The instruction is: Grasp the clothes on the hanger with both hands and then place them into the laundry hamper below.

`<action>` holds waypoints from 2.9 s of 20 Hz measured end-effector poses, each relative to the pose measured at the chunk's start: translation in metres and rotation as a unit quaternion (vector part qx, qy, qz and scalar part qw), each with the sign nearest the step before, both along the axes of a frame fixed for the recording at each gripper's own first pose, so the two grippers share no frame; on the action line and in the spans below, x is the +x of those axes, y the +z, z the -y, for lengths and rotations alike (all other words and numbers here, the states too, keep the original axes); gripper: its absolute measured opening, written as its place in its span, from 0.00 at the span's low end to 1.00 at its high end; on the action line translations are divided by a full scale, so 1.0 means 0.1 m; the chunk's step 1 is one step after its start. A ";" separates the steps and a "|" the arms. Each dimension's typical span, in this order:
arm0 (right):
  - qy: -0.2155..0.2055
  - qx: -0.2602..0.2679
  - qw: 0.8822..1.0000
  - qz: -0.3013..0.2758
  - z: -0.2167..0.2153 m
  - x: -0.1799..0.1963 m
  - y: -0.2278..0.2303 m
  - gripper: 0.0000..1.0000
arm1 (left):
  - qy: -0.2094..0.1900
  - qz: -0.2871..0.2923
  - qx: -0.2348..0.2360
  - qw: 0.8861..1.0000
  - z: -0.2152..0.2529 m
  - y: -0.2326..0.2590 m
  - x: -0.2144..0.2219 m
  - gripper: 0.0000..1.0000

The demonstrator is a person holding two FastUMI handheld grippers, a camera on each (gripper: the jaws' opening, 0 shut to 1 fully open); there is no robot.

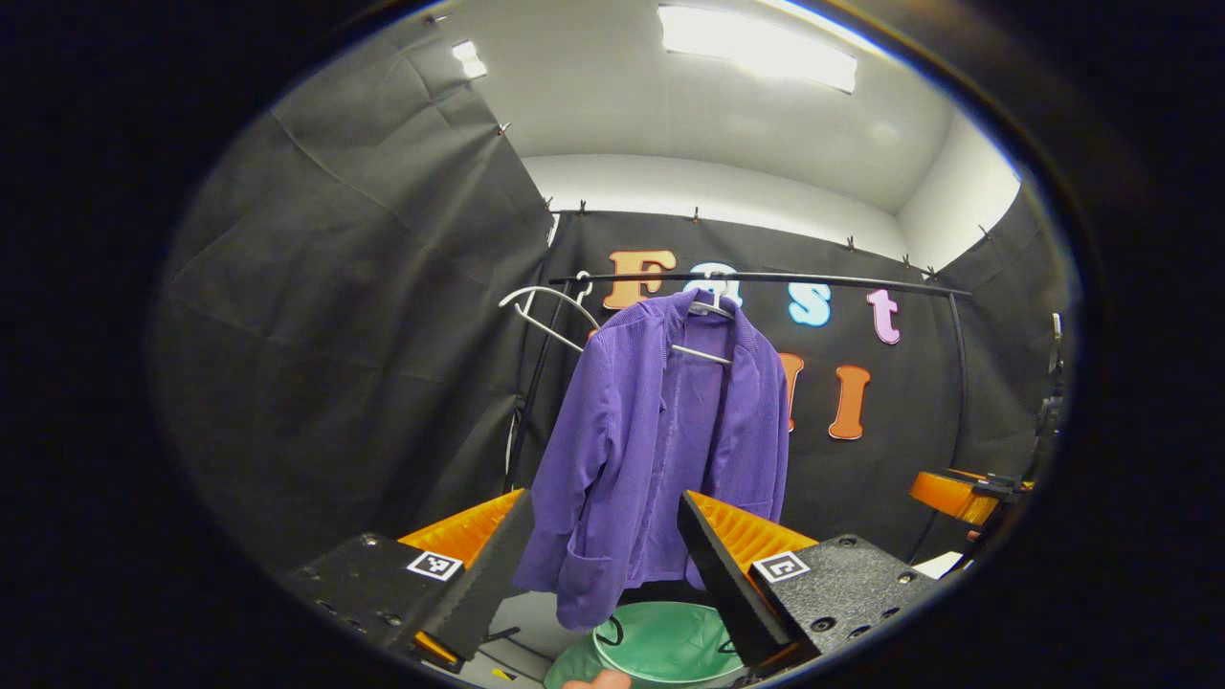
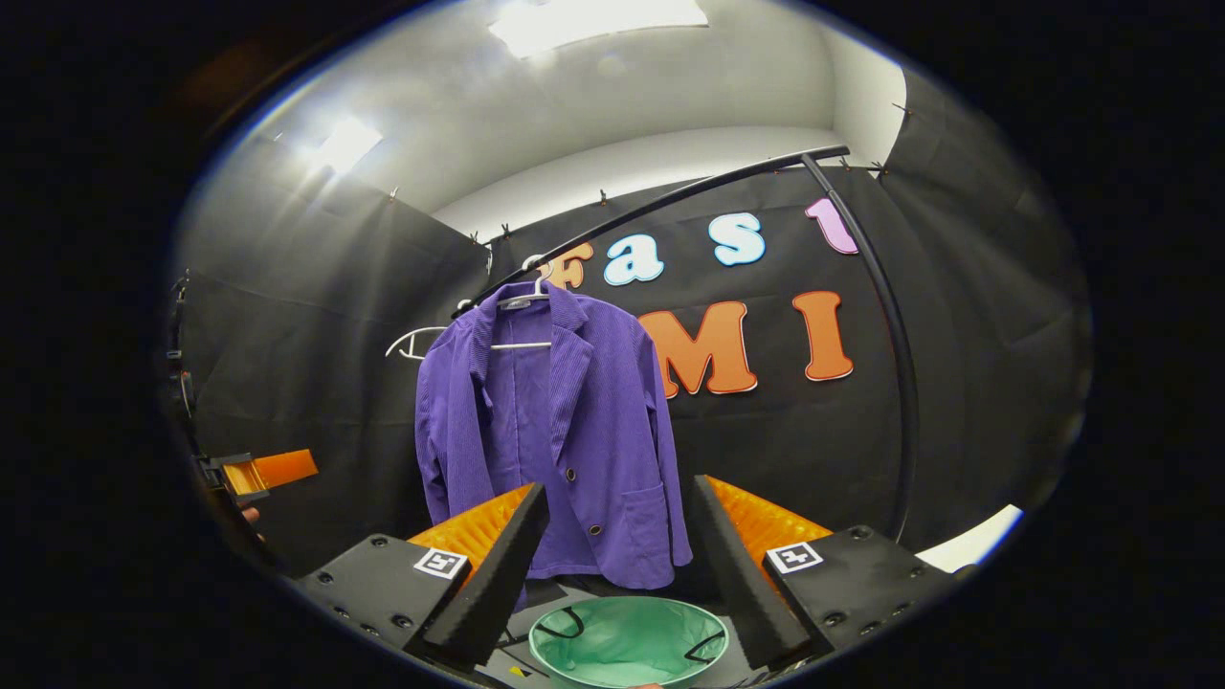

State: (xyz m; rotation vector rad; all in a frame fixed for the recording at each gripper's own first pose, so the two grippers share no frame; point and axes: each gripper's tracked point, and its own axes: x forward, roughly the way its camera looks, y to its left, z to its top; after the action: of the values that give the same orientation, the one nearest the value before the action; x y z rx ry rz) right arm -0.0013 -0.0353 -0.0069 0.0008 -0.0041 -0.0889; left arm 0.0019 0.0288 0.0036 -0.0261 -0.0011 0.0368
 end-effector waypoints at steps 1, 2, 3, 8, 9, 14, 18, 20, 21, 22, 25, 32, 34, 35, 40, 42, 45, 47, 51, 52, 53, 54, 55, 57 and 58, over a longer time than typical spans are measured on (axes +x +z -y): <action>0.000 -0.001 1.000 0.001 -0.01 0.00 0.01 0.98 | -0.002 0.000 -0.002 1.000 0.02 0.00 0.01 0.92; 0.001 -0.001 1.000 0.001 -0.02 0.01 0.01 0.98 | -0.002 -0.001 -0.002 1.000 0.03 -0.01 0.01 0.95; 0.002 -0.001 1.000 0.003 -0.03 0.00 0.01 0.98 | -0.002 -0.002 -0.001 1.000 0.03 -0.01 0.03 0.95; 0.003 -0.006 1.000 0.005 -0.05 0.01 0.00 0.98 | -0.003 0.001 0.003 1.000 0.02 0.01 0.04 0.95; 0.005 -0.005 1.000 0.004 -0.07 0.01 -0.01 0.98 | -0.002 0.001 0.004 1.000 0.02 0.01 0.03 0.92; 0.014 -0.019 1.000 0.017 -0.20 0.22 0.10 0.98 | 0.000 0.022 0.006 1.000 0.05 0.20 0.11 0.95; 0.034 -0.040 0.998 0.020 -0.42 0.70 0.28 0.94 | -0.003 0.031 0.005 1.000 0.15 0.32 0.32 0.95; 0.029 -0.048 0.998 0.012 -0.43 1.06 0.31 0.97 | -0.006 0.033 0.001 0.999 0.17 0.33 0.45 0.95; 0.032 -0.044 0.999 0.006 -0.49 1.26 0.29 0.97 | -0.004 0.035 0.002 0.999 0.15 0.34 0.51 0.92; 0.035 -0.037 0.999 -0.004 -0.53 1.46 0.26 0.94 | -0.002 0.036 0.001 0.999 0.13 0.35 0.58 0.92; 0.050 -0.026 0.998 -0.017 -0.67 2.07 0.22 0.94 | 0.018 0.050 -0.009 0.999 -0.09 0.50 0.70 0.95; 0.009 -0.035 0.999 -0.021 -0.49 3.69 0.21 0.98 | 0.089 0.094 0.035 0.991 -0.78 1.08 0.96 0.95; -0.004 -0.032 0.999 -0.030 -0.43 4.01 0.05 0.98 | 0.094 0.098 0.035 0.990 -0.81 1.08 1.08 0.95; -0.015 -0.038 0.999 -0.035 -0.37 4.10 -0.03 0.96 | 0.087 0.098 0.031 0.991 -0.77 1.05 1.12 0.95; 0.009 0.010 1.000 -0.016 -0.09 3.99 -0.05 0.47 | 0.054 0.063 0.016 0.996 -0.56 0.66 1.37 0.95; 0.022 0.045 0.999 0.003 0.05 3.86 0.11 0.16 | 0.033 0.047 -0.003 0.998 -0.41 0.54 1.45 0.95; 0.021 0.058 0.998 0.028 0.31 3.59 0.41 0.05 | -0.003 0.031 -0.028 0.999 -0.16 0.39 1.72 0.95; 0.022 0.032 0.998 0.046 0.35 3.43 0.64 0.05 | -0.021 0.021 -0.025 0.999 -0.01 0.37 1.94 0.95; 0.032 -0.035 0.997 0.054 0.28 3.18 0.85 0.10 | -0.034 0.030 -0.006 0.999 0.23 0.51 2.35 0.92; 0.041 -0.037 0.997 0.051 0.19 3.15 0.84 0.10 | -0.038 0.028 -0.003 0.999 0.33 0.52 2.43 0.95; 0.049 -0.038 0.997 0.051 0.10 3.14 0.83 0.10 | -0.041 0.031 0.002 0.999 0.44 0.52 2.51 0.95; 0.050 -0.041 0.996 0.054 0.07 3.12 0.84 0.05 | -0.042 0.039 0.013 0.998 0.52 0.54 2.60 0.95; 0.049 -0.045 0.996 0.058 0.06 3.10 0.87 0.10 | -0.035 0.044 0.029 0.998 0.55 0.51 2.70 0.92; 0.047 -0.055 0.996 0.060 0.06 3.06 0.90 0.10 | -0.002 0.044 0.057 0.997 0.47 0.38 2.93 0.94; 0.046 -0.056 0.996 0.061 0.06 3.05 0.91 0.10 | 0.027 0.053 0.065 0.996 0.35 0.36 3.04 0.95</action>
State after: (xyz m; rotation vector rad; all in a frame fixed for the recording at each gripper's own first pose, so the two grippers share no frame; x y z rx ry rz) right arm 0.3039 -0.0414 0.0844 -0.1050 -0.1303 0.0028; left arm 0.3055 -0.0060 0.0394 0.1022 -0.1107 0.0902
